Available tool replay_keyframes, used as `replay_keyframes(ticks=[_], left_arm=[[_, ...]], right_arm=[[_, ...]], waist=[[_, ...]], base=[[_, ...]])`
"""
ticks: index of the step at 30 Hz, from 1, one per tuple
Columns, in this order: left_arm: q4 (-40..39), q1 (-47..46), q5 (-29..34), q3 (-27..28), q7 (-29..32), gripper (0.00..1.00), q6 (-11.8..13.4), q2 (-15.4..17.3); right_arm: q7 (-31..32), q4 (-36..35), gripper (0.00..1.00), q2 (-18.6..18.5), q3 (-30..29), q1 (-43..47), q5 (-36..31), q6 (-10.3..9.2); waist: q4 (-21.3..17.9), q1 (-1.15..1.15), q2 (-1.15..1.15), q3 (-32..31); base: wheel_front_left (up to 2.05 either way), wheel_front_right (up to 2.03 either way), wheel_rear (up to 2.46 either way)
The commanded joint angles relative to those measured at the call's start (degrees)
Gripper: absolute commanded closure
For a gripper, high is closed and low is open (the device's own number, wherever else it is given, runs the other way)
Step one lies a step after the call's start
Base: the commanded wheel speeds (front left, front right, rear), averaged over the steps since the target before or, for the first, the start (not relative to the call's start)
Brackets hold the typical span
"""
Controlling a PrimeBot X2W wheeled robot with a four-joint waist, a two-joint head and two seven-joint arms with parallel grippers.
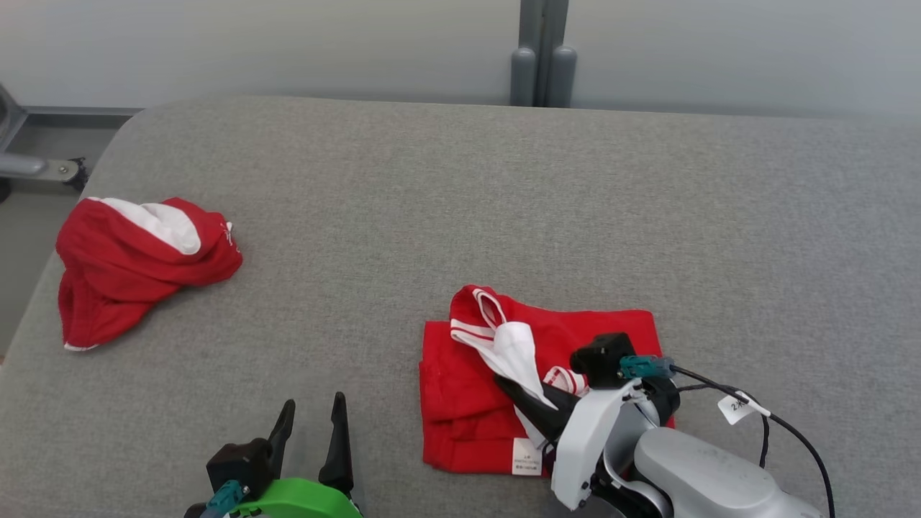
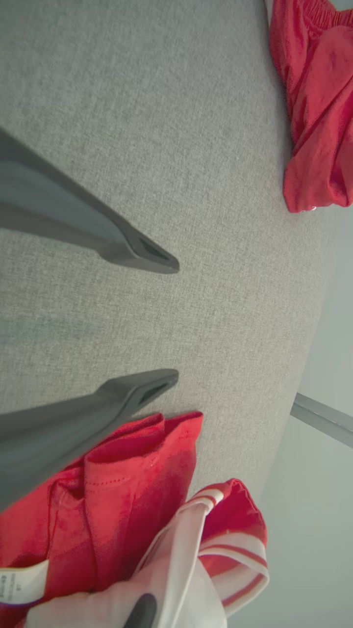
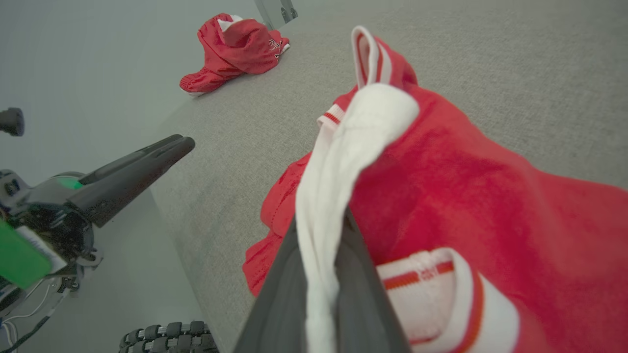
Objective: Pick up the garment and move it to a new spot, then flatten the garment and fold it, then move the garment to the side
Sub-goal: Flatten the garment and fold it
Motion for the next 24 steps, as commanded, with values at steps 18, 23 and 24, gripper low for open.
replay_keyframes(ticks=[18, 23, 24], left_arm=[[-2.12, -0.90, 0.90, 2.90, 0.00, 0.00, 0.71, 0.24], [-2.30, -1.32, 1.23, 2.99, 0.00, 0.00, 0.50, 0.25], [-2.34, -1.34, 1.26, 3.01, 0.00, 0.00, 0.47, 0.25]], right_arm=[[-5.77, 0.89, 0.00, -4.59, -19.59, 4.15, 2.42, -0.02], [-5.79, 2.81, 0.00, -4.81, -22.80, 9.85, 0.48, -0.01], [-5.79, 3.15, 0.00, -4.58, -23.14, 10.49, 0.05, -0.01]], waist=[[-0.88, 0.00, 0.00, 1.82], [-1.61, 0.00, 0.00, 1.58], [-1.63, 0.00, 0.00, 1.55]], base=[[0.00, 0.00, 0.00], [0.00, 0.00, 0.00], [0.00, 0.00, 0.00]])
